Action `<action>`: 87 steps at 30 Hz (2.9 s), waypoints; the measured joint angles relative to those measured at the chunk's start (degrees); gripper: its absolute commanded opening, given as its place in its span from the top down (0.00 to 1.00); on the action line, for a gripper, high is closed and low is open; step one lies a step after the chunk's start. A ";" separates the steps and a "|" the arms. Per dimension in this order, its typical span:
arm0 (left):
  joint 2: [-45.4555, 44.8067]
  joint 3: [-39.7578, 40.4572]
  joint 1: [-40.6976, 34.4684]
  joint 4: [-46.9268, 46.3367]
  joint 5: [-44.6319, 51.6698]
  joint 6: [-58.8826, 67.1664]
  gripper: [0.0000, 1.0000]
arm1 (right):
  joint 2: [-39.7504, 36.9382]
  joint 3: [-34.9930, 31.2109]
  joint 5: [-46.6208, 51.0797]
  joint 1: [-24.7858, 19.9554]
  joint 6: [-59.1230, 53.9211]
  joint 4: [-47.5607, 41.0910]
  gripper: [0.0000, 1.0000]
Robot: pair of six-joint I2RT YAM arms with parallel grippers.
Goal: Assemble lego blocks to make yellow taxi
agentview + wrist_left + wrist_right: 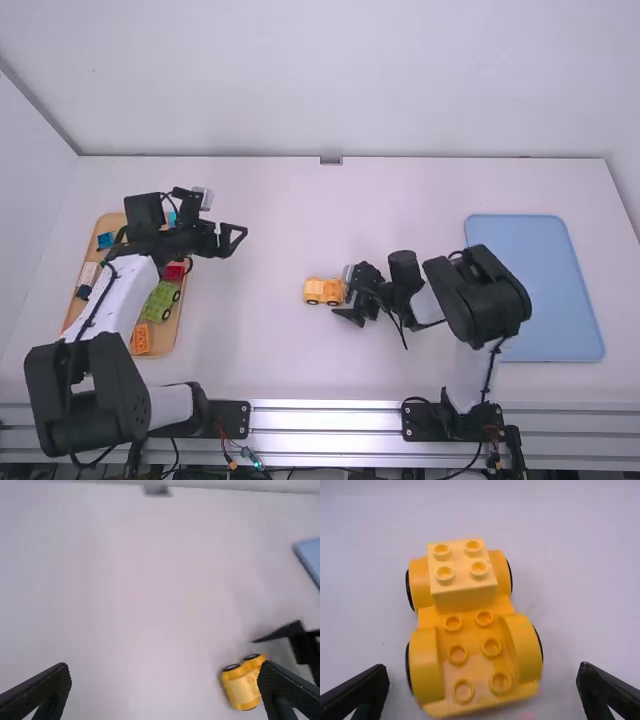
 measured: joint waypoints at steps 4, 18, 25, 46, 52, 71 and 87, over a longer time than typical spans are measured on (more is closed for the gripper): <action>0.00 0.00 2.99 -3.10 -7.39 -5.95 0.01 | -11.39 -1.44 5.90 0.02 0.26 -9.86 0.01; 1.97 0.87 17.68 -16.28 -32.00 -24.92 0.01 | -37.03 -1.49 12.90 0.02 0.33 -23.39 0.01; 11.04 11.06 22.12 -27.89 -35.21 -26.77 0.01 | -38.40 -1.49 13.11 0.00 0.35 -23.39 0.01; 20.94 16.26 22.91 -28.50 -36.92 -41.09 0.01 | -38.40 -1.49 13.33 0.02 0.35 -21.44 0.01; 20.94 15.61 22.91 -28.48 -34.84 -41.53 0.23 | -38.40 -1.49 13.31 0.00 0.39 -20.81 0.01; 20.94 12.37 22.91 -25.83 -39.41 -47.32 0.24 | -38.40 -1.49 13.31 0.00 0.37 -21.00 0.01; 20.96 14.82 22.91 -29.05 -39.45 -48.24 0.15 | -38.40 -1.49 13.33 0.00 0.37 -20.98 0.01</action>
